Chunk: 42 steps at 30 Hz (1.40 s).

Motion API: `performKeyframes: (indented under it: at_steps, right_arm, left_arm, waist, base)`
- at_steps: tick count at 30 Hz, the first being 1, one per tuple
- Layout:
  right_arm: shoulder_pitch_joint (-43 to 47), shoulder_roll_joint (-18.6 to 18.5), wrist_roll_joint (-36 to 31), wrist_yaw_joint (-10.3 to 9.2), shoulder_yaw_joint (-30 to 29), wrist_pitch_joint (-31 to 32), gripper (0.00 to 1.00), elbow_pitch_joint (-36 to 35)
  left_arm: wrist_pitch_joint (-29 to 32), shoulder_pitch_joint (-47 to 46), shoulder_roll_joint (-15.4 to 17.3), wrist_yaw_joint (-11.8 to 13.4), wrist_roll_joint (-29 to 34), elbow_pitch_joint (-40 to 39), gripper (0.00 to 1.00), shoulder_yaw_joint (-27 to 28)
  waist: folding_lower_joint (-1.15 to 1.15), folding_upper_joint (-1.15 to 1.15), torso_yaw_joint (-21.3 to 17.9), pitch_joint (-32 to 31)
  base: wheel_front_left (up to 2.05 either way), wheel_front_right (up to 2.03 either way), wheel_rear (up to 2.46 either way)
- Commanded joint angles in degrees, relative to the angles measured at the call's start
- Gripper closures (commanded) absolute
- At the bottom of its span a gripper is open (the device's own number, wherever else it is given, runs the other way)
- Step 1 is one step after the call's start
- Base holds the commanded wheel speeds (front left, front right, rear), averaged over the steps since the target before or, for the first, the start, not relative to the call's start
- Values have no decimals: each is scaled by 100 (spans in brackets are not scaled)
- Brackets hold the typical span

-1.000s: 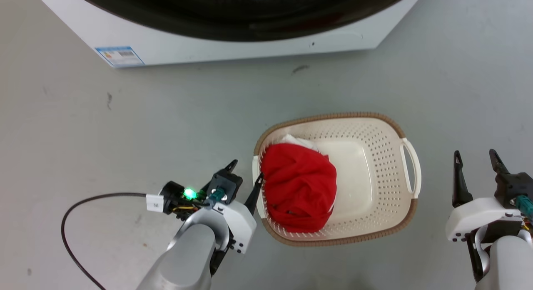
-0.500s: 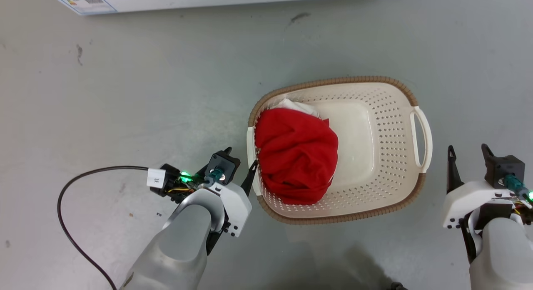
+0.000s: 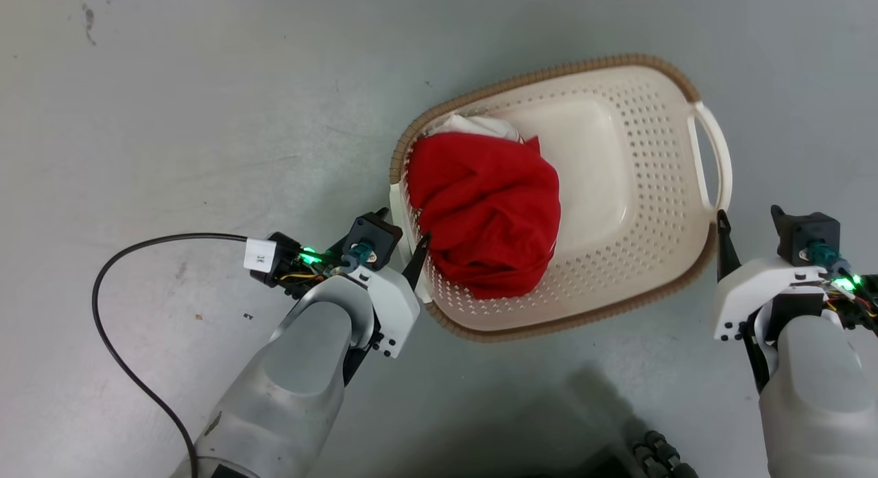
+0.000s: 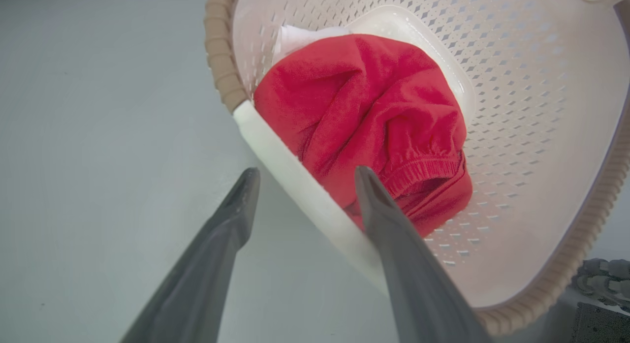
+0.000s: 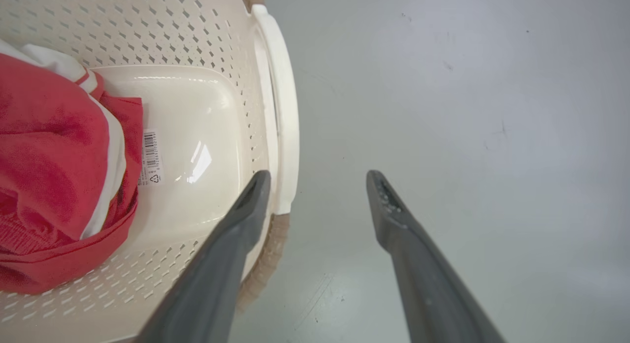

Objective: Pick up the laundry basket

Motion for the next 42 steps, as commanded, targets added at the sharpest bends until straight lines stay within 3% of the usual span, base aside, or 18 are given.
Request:
performKeyframes:
  at_steps: [1, 31, 32, 33, 34, 42]
  right_arm:
    - [-171, -9, -79, -6, -31, -11, 0, 153]
    - [-1124, -102, -940, -5, -454, -10, 0, 1477]
    - [-1155, -98, -949, -6, -464, -11, 34, 1478]
    - [-1177, -102, -966, -5, -474, -12, 100, 1418]
    - [-1161, -93, -994, -5, -477, -11, 100, 1447]
    - [-1032, -102, -1095, -22, -553, -9, 100, 1551]
  left_arm:
    - [20, -75, 32, 33, -51, 12, 0, -45]
    - [22, -514, 36, 273, -258, -330, 0, -568]
    - [21, -495, 37, 236, -272, -325, 0, -577]
    - [21, -503, 38, 236, -249, -314, 51, -595]
    - [19, -514, 33, 246, -231, -353, 100, -597]
    - [-10, -378, 1, 156, -165, -378, 100, -626]
  waist:
    - [-1, 0, 1, 89]
    - [-1, 0, 220, 617]
    - [-1, 0, 219, 621]
    - [-1, 0, 218, 623]
    - [-1, 0, 219, 622]
    - [-1, 0, 198, 464]
  base:
    - [0, 0, 0]
    - [0, 0, 0]
    - [0, 0, 0]
    - [0, 0, 0]
    - [0, 0, 0]
    - [0, 0, 0]
